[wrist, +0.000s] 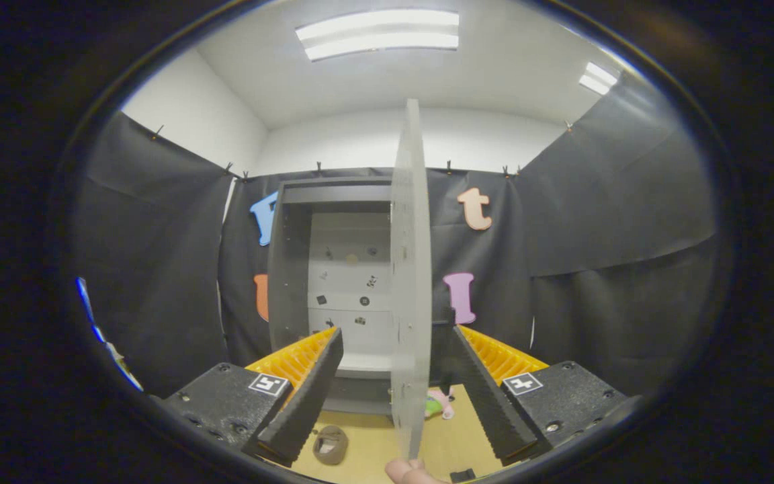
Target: Open the shoe cabinet door, grab the shoes and put them into the shoe cabinet, then close the shoe cabinet door.
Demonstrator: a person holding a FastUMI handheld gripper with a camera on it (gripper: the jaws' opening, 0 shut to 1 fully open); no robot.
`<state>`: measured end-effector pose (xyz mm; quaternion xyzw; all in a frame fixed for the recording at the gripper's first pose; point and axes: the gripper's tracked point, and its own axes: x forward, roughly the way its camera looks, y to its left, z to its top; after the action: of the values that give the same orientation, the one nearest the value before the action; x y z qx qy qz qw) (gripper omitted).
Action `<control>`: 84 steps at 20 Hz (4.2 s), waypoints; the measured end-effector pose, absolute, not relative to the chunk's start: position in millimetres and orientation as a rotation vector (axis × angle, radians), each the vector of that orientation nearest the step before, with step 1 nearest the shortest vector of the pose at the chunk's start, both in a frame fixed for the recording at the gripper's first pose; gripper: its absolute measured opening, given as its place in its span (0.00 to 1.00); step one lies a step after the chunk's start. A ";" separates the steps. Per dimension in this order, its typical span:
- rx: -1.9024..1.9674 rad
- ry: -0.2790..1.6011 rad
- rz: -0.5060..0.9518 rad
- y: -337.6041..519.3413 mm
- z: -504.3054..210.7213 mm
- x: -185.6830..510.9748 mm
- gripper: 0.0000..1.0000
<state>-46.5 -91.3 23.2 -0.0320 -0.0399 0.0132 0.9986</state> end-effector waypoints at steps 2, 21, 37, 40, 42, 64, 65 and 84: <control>-0.067 -0.054 0.066 -68.9 5.5 -35.6 1.00; -0.088 0.182 0.247 72.1 -191.5 62.0 1.00; -0.076 0.405 0.096 65.6 -420.6 125.9 1.00; -0.109 0.478 0.108 67.9 -461.4 124.0 0.96; -0.121 0.509 0.121 73.6 -480.8 123.7 0.93; -0.007 0.439 0.242 72.9 -488.7 141.6 0.13; 0.004 0.433 0.263 78.7 -478.9 130.4 0.13; -0.077 0.034 0.270 96.2 -188.2 112.5 0.13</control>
<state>112.5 96.2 -188.2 -0.0385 0.0168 0.1345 0.9900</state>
